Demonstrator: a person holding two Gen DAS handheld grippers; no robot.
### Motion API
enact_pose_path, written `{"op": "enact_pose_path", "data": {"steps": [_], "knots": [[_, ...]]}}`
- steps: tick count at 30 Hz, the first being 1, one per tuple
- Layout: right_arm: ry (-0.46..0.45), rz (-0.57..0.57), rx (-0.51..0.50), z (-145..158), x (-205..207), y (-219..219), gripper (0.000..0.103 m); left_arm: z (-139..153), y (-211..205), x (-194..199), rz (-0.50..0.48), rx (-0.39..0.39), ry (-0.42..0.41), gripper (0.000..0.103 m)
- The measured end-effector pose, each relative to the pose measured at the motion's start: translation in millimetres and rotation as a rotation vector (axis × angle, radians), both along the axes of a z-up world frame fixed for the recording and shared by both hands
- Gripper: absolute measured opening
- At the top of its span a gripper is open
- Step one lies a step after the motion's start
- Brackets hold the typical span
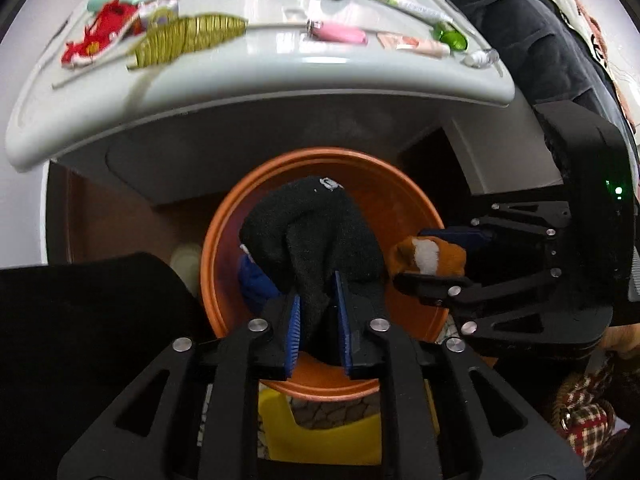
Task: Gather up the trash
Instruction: 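Drop the black hat and orange toy into the orange bucket, then grasp the pale green cup with the left gripper while the right grasps the green-white tube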
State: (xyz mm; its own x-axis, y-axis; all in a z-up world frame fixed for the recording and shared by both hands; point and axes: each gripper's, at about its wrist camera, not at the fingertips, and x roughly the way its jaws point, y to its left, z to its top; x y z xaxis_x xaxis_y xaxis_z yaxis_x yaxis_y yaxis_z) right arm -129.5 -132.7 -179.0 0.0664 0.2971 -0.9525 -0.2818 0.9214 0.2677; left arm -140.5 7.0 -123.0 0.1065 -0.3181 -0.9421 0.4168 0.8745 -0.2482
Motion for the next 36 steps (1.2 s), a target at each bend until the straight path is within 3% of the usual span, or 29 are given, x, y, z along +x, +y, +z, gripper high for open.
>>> {"op": "enact_pose_path", "data": {"steps": [2,5,7,12,16,18,21,26,34,36], "knots": [[-0.008,-0.018,-0.003,1.7,3.0,-2.1,0.074,1.1,-0.7,-0.6,-0.004,0.011,-0.011,0.032],[-0.028,-0.064,0.012,9.8,2.3,-13.2,0.077,6.0,2.3,1.0,0.015,0.016,-0.044,0.053],[-0.040,-0.093,0.019,13.7,5.7,-19.1,0.077,10.8,5.7,6.2,0.033,0.011,-0.063,0.055],[-0.198,-0.160,0.016,61.0,27.8,-41.1,0.077,47.8,6.8,44.0,0.074,-0.004,-0.195,0.055],[-0.377,-0.206,-0.021,116.2,58.2,-58.7,0.083,89.4,1.3,119.8,0.138,0.011,-0.342,0.056],[-0.438,-0.229,-0.045,131.4,73.2,-67.9,0.083,96.9,0.0,163.3,0.182,0.034,-0.385,0.056],[-0.506,-0.262,-0.064,147.6,97.0,-83.3,0.084,94.9,-14.5,239.1,0.238,0.067,-0.424,0.056],[-0.536,-0.335,-0.061,148.0,122.8,-114.9,0.084,68.3,-42.7,320.3,0.210,0.093,-0.411,0.056],[-0.471,-0.405,-0.056,124.7,136.9,-150.0,0.084,28.3,-62.2,375.3,0.186,0.150,-0.375,0.056],[-0.478,-0.410,-0.075,125.2,137.1,-153.0,0.084,23.6,-64.2,377.2,0.178,0.148,-0.372,0.043]]}}
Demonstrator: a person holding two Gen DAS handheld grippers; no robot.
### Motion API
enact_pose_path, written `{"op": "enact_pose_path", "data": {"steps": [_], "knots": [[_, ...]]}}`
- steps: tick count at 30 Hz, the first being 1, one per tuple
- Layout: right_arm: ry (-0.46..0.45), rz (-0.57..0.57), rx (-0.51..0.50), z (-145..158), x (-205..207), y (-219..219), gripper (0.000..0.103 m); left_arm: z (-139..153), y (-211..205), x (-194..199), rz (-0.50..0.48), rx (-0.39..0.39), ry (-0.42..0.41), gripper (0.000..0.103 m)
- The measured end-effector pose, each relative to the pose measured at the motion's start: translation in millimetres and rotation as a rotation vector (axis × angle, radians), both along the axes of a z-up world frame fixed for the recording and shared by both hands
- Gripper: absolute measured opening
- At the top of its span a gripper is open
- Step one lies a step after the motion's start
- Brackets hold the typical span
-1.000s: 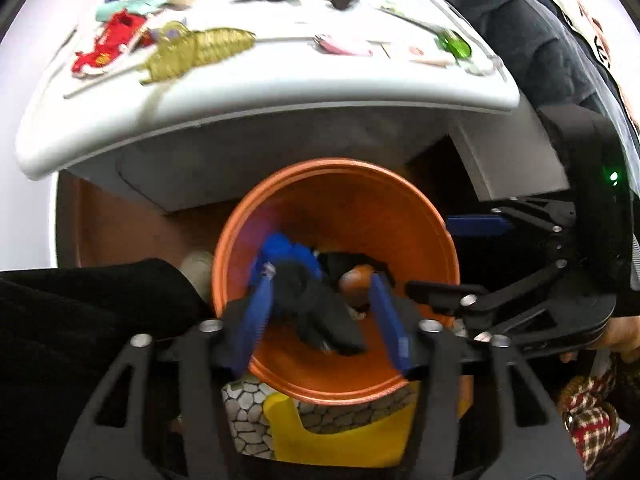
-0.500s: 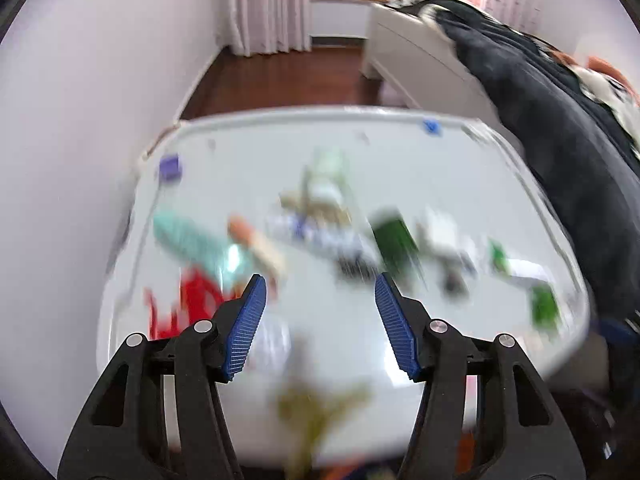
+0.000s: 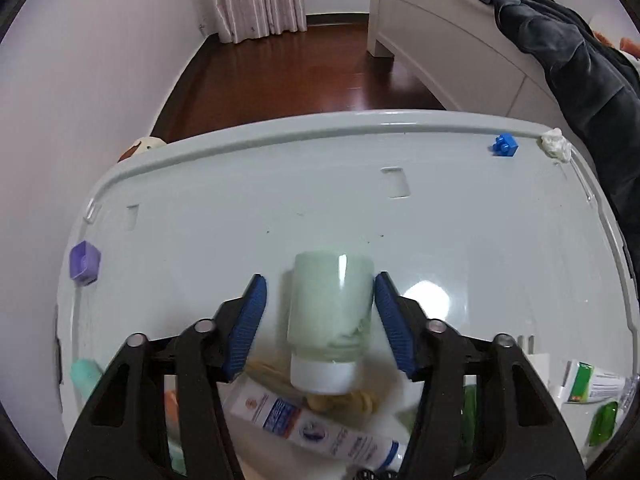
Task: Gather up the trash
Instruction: 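Grasp the pale green cup with the left gripper while the right grasps the green-white tube, then release the pale green cup and green-white tube into the orange bucket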
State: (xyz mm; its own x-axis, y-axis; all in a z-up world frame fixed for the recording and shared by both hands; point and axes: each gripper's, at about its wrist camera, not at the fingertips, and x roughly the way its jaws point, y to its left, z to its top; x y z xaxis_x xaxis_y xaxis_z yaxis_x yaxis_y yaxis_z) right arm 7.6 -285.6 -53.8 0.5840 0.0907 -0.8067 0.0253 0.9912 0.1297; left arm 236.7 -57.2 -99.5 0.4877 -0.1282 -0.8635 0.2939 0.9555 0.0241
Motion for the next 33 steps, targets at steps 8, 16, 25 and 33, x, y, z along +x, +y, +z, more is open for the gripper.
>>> {"op": "enact_pose_path", "data": {"steps": [8,16,25,33], "knots": [[0.080,0.163,-0.239,-14.6,34.2,2.6,0.084,20.9,13.2,-23.8,0.008,-0.053,-0.040,0.042],[0.171,0.297,-0.300,-63.9,75.0,13.3,0.062,72.0,29.3,-75.0,0.007,-0.133,-0.136,0.042],[0.190,0.308,-0.279,-73.4,77.2,15.7,0.037,76.4,23.5,-117.4,-0.053,-0.192,-0.115,0.042],[0.147,0.278,-0.251,-54.0,65.0,26.0,0.032,73.3,15.4,-157.6,-0.101,-0.191,-0.111,0.042]]}}
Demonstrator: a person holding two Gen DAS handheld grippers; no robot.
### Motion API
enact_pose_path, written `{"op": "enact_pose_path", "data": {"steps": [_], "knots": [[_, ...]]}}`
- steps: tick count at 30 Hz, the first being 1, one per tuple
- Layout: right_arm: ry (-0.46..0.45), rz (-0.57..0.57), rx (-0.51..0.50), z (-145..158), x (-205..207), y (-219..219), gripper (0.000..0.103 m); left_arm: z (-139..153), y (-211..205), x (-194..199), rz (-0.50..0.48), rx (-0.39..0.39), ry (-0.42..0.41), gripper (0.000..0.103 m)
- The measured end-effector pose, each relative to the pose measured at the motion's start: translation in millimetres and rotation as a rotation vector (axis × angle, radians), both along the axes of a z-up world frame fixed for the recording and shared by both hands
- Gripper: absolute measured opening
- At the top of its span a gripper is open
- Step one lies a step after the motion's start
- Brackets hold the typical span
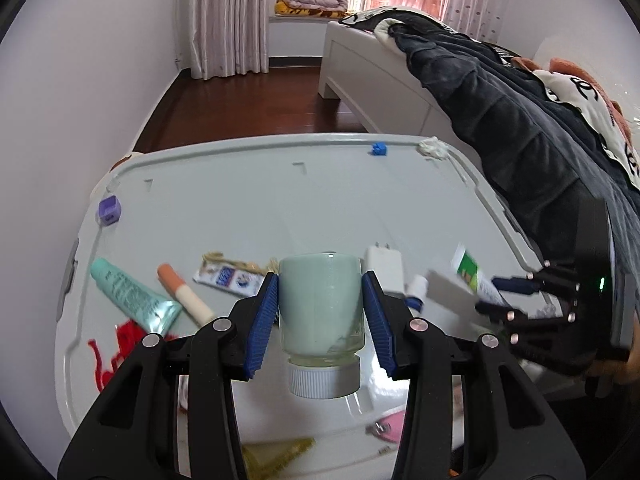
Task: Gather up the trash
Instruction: 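Release the pale green cup and green-white tube into the orange bucket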
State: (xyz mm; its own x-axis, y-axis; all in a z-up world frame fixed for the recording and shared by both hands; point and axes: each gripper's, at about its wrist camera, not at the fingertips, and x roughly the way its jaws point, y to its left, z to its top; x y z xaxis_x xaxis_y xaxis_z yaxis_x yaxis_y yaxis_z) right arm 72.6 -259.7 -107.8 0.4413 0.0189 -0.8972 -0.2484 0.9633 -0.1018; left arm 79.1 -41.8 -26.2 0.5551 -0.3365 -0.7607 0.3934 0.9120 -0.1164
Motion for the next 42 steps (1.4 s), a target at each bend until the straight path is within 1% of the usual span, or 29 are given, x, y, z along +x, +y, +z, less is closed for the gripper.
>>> {"op": "enact_pose_path", "data": {"steps": [6,7,11,12,14,16,19,21,23,26,29,30,32,34,35,36,38,39,41,42], "knots": [[-0.068,-0.024,0.086,28.8,-13.1,-0.1,0.032,-0.5,8.4,-34.2,-0.016,-0.021,0.018,0.042],[-0.091,-0.030,0.097,34.8,-18.3,1.2,0.032,-0.3,11.4,-42.1,-0.016,-0.025,0.020,0.042],[-0.128,-0.032,0.147,49.6,-31.7,5.4,0.032,1.2,25.1,-74.7,-0.015,-0.032,0.028,0.042],[-0.149,-0.015,0.176,60.9,-48.8,14.6,0.032,1.2,29.0,-83.4,-0.017,-0.031,0.035,0.042],[-0.152,-0.008,0.188,64.0,-55.2,17.9,0.032,0.4,34.7,-99.2,-0.028,-0.022,0.048,0.042],[-0.143,0.020,0.231,70.1,-79.5,30.7,0.032,-2.2,39.6,-119.4,-0.050,-0.003,0.066,0.042],[-0.083,0.075,0.276,62.9,-121.0,53.6,0.032,-14.5,45.1,-149.3,-0.085,0.016,0.126,0.042],[-0.015,0.103,0.293,47.2,-147.1,68.8,0.032,-31.9,48.2,-169.1,-0.116,0.025,0.202,0.042],[0.074,0.128,0.302,24.7,-171.7,83.8,0.032,-49.1,48.3,-185.0,-0.149,0.044,0.267,0.042],[0.195,0.152,0.280,-9.8,-202.3,102.3,0.032,-74.3,49.1,-205.2,-0.179,0.072,0.347,0.042],[0.291,0.155,0.295,-34.3,-216.0,108.5,0.034,-94.5,54.8,-209.2,-0.168,0.066,0.446,0.042],[0.305,0.152,0.276,-41.1,-219.6,110.6,0.051,-96.3,55.5,-208.5,-0.162,0.070,0.454,0.043],[0.343,0.134,0.272,-48.1,-219.1,110.0,0.065,-97.0,57.9,-205.2,-0.144,0.079,0.458,0.046],[0.318,0.112,0.287,-42.6,-215.7,105.1,0.067,-90.5,63.4,-199.3,-0.120,0.065,0.435,0.048],[0.301,0.101,0.299,-38.2,-212.7,102.5,0.070,-86.4,67.6,-194.8,-0.101,0.057,0.422,0.052],[0.280,0.084,0.312,-32.3,-209.7,98.6,0.072,-83.3,71.1,-191.1,-0.087,0.049,0.414,0.053],[0.233,0.058,0.318,-21.0,-204.6,93.3,0.074,-71.9,81.7,-176.7,-0.038,0.023,0.378,0.053],[0.204,0.051,0.306,-14.2,-201.9,91.1,0.074,-65.3,87.8,-169.5,-0.011,0.018,0.356,0.053],[0.149,0.039,0.268,-1.4,-195.6,87.7,0.074,-43.9,105.8,-139.9,0.081,-0.005,0.293,0.053],[0.116,0.031,0.246,6.3,-190.1,87.6,0.075,-37.1,109.8,-130.9,0.110,-0.012,0.271,0.059]]}}
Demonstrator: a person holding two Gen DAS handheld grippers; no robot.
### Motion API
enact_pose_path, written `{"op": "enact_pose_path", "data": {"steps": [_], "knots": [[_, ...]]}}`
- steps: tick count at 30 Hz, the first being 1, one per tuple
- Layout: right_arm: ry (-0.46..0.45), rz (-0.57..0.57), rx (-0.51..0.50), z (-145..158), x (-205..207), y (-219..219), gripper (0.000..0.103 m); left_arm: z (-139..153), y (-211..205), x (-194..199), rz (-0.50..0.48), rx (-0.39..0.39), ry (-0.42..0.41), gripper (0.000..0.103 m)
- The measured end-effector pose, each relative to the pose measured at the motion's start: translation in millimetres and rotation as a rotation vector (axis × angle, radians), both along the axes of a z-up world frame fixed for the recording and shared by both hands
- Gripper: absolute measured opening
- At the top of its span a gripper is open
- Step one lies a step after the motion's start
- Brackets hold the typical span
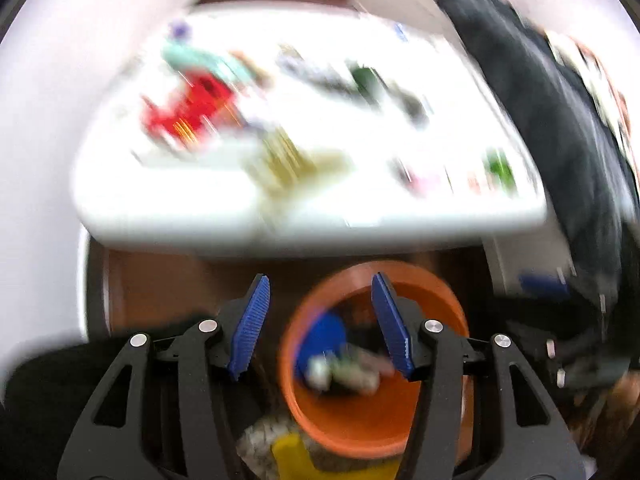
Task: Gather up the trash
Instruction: 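Release the pale green cup and green-white tube into the orange bucket, then grasp the teal tube with the left gripper while the right grasps the small blue-capped bottle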
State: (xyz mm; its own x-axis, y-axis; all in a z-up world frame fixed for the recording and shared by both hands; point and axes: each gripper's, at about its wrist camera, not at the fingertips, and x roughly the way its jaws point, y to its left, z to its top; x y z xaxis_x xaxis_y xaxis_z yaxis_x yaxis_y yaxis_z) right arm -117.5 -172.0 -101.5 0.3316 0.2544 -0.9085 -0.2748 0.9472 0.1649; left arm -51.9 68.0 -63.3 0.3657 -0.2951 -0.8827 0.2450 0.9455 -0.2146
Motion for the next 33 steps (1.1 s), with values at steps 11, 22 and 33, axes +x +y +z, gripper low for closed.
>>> {"op": "enact_pose_path", "data": {"steps": [11,22,33], "knots": [[-0.282,-0.181,0.116,73.4,73.1,-20.5,0.089,7.9,65.1,186.6,0.456,0.054,-0.003,0.063],[-0.280,-0.085,-0.058,33.6,71.2,-0.6,0.089,-27.2,64.2,242.1,0.627,0.034,0.065,0.059],[-0.278,-0.087,-0.079,29.1,74.2,-4.2,0.089,-41.0,45.2,264.8,0.661,0.067,0.040,0.059]]}}
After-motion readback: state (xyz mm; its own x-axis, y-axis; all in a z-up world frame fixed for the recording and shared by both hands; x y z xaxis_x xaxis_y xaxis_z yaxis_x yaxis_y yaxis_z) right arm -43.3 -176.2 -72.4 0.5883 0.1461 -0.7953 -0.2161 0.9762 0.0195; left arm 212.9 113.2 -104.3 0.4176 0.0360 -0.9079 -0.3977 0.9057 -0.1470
